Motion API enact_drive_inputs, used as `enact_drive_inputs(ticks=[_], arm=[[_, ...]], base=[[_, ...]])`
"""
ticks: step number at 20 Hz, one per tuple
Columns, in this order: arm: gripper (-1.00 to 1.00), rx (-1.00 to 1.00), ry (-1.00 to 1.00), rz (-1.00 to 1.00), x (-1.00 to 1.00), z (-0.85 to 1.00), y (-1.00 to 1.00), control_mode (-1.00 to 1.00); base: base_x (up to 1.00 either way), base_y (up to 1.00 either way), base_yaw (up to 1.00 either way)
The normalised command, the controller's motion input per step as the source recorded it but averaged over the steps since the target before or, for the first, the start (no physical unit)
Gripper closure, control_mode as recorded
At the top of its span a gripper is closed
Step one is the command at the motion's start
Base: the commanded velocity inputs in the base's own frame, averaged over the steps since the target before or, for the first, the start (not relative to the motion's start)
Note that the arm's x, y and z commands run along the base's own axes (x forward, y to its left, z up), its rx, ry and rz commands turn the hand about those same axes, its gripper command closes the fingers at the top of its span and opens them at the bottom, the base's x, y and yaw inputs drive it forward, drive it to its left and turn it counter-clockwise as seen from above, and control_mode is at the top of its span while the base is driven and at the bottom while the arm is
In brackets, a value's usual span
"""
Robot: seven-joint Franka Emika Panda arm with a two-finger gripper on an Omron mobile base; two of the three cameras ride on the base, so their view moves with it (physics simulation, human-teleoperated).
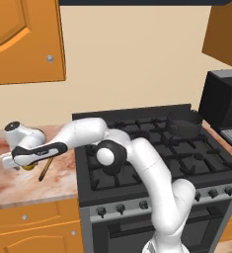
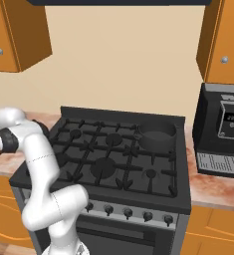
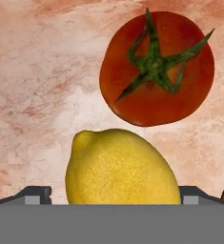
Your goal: Put the lemon and tomato in the pot. Retrieve the spatula and lightly stir the vegetables in the pot.
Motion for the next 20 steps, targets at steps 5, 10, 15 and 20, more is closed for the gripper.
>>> enact_drive_inputs(ticks=[5,10,15,20], arm=[[-1.00,0.02,0.00,0.00,0.07,-0.34,-0.16,-1.00],[-1.00,0.00,0.00,0.00,0.36,-0.28,0.00,-1.00],[-1.00,0.00,0.00,0.00,0.41,-0.24,0.00,-1.00],[-1.00,0.03,0.07,0.01,-0.07,-0.26,0.03,-1.00]], base=[[0.00,0.00,0.00],[0.00,0.00,0.00],[0.00,0.00,0.00],[0.00,0.00,0.00]])
